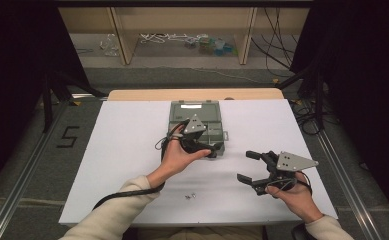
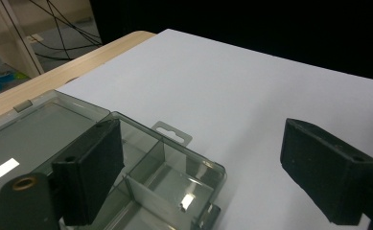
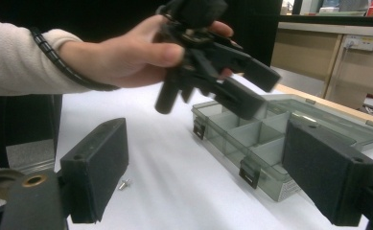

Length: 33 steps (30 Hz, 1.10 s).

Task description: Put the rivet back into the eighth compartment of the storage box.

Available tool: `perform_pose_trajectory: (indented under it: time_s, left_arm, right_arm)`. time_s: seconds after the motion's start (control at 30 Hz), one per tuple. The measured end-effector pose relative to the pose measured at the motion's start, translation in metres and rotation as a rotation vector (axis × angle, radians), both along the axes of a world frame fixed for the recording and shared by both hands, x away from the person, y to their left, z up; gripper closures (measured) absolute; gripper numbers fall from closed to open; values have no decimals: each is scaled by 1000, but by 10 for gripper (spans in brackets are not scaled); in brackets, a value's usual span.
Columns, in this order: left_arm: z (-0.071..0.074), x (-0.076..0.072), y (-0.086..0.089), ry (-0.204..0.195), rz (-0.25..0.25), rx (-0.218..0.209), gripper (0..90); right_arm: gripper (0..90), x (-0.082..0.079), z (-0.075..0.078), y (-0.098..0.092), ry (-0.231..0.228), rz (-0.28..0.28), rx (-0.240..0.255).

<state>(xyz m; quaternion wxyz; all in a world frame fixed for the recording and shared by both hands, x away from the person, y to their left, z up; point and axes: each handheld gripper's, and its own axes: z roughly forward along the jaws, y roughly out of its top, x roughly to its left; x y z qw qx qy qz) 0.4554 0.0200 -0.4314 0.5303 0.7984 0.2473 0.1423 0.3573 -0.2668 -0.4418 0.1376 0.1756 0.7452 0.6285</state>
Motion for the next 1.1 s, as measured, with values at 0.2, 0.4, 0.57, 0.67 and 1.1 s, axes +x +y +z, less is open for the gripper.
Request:
perform_pose_trajectory:
  time_s: [0.2,0.4,0.57,0.67,1.1]
  left_arm:
    - [6,-18,20,1,-20,4,70]
    - [6,-32,33,32,-22,103,61]
    - [5,-45,40,42,-60,165,42]
    - [4,-52,44,50,-82,228,32]
    - [-5,-72,51,95,-163,394,40]
  right_arm:
    - [175,0,0,0,1,-4,-3]
    - [175,0,0,0,0,-4,-2]
    - [175,0,0,0,-1,-1,-2]
    - [175,-1,0,0,0,-2,-4]
    - [175,-1,0,0,5,1,-2]
